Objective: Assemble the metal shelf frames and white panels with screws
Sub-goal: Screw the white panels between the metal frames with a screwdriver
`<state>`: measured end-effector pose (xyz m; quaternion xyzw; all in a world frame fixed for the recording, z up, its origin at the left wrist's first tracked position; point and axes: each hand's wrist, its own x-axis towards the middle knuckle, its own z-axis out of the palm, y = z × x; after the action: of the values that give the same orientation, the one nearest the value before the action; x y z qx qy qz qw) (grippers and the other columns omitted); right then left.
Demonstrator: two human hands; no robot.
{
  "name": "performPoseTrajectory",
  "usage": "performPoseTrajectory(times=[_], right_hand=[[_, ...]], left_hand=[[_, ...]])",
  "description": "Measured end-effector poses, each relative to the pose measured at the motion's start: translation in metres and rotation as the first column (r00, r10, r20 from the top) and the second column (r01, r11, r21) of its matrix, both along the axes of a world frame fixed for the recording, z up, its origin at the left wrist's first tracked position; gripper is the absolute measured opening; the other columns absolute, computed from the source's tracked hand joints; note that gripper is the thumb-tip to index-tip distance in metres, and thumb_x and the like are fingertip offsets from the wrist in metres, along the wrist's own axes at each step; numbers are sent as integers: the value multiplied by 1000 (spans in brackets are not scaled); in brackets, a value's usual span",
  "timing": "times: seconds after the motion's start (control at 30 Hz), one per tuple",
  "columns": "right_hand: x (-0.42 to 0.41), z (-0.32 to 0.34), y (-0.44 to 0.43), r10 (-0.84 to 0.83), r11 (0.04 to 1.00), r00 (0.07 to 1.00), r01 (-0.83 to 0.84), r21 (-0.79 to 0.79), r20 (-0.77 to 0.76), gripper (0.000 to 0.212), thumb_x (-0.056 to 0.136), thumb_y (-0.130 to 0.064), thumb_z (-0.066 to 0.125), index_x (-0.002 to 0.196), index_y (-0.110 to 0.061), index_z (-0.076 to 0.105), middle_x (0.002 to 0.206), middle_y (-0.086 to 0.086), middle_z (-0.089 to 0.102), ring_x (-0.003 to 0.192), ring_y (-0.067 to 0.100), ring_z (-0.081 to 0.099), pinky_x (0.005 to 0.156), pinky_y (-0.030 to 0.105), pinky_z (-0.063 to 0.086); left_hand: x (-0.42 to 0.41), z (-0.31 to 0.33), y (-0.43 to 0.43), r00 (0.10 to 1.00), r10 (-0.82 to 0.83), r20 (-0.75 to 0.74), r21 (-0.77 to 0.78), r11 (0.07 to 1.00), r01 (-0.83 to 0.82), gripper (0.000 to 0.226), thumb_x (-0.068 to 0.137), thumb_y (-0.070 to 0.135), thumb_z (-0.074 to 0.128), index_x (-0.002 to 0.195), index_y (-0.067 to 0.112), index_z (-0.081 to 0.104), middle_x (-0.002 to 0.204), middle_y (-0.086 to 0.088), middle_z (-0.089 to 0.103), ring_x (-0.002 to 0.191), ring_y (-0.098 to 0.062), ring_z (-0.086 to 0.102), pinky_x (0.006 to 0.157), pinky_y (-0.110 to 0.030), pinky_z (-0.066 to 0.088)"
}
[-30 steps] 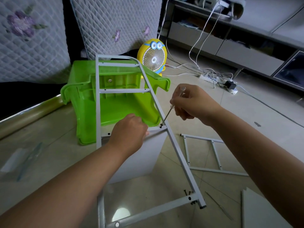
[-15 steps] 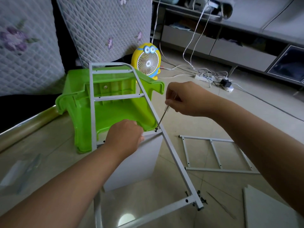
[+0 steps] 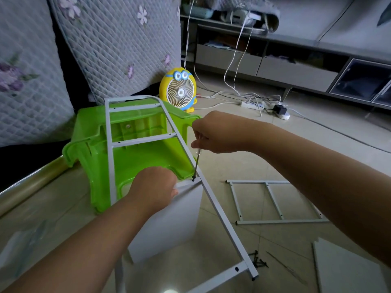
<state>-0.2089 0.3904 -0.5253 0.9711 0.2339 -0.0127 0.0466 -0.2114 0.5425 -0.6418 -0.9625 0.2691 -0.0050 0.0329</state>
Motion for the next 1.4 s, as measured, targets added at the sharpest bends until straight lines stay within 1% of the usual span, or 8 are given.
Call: performPoseTrajectory(times=[0.3,0.47,0.63,0.9,1.03,1.27,1.33,1.4], right_hand=[[-16,0,-1,1,996,999,3,-90,49,31,96,-32,44,112,-8,52,110,9,57,104,26,52,68,25,29],[-25,2,-6,108,959,993,-89,-271,55,29,98,-32,37,111,-10,51,71,0,42,81,24,45,66,27,28],[-21,1,-7,212,906,974,-165,-389,79,34,98,-34,35,119,-11,48,111,8,55,99,27,54,68,29,31],[-13,11,3,166,926,985,-169,-338,-38,9,98,-23,41,100,-14,42,108,12,57,77,22,42,61,27,29],[-6,16,12,86,919,995,-102,-382,-58,33,99,-29,36,114,-3,51,110,14,57,77,19,37,46,26,21],[8,15,19,-14,883,998,-17,-469,-62,45,101,-29,26,114,4,55,84,9,56,81,23,42,64,21,25],[7,11,10,-24,875,998,-3,-484,-50,44,102,-27,25,116,2,54,106,14,59,88,27,49,71,27,32],[3,7,1,-37,885,998,12,-465,-44,42,101,-29,27,118,0,51,117,15,57,103,29,53,77,30,37]], left_hand=[[-6,-3,-2,1000,10,26,-9,1000,-9,30,94,38,43,103,16,60,105,-4,62,100,-23,56,76,-28,42],[-5,-3,0,999,1,48,-17,1000,0,30,94,40,42,99,16,59,103,-4,61,100,-22,56,74,-27,40],[-7,-2,0,998,-6,60,-12,1000,7,30,94,40,43,97,15,60,100,-4,62,96,-22,56,66,-25,32],[-1,-4,-1,998,13,60,15,1000,-14,29,94,39,44,98,15,61,101,-5,62,97,-23,56,68,-26,36],[0,-3,0,999,25,39,-2,1000,-25,30,93,40,45,101,16,61,101,-4,62,97,-23,57,70,-25,38],[-5,-6,1,998,61,28,-80,995,-58,25,93,35,49,101,15,63,99,-5,62,96,-24,57,67,-26,36],[-11,-9,7,989,0,151,-159,987,24,13,79,21,71,87,11,66,82,-8,63,80,-29,60,57,-30,41],[-10,-15,17,976,-72,207,-188,976,112,30,44,1,89,63,7,66,53,-9,56,49,-30,56,36,-28,40]])
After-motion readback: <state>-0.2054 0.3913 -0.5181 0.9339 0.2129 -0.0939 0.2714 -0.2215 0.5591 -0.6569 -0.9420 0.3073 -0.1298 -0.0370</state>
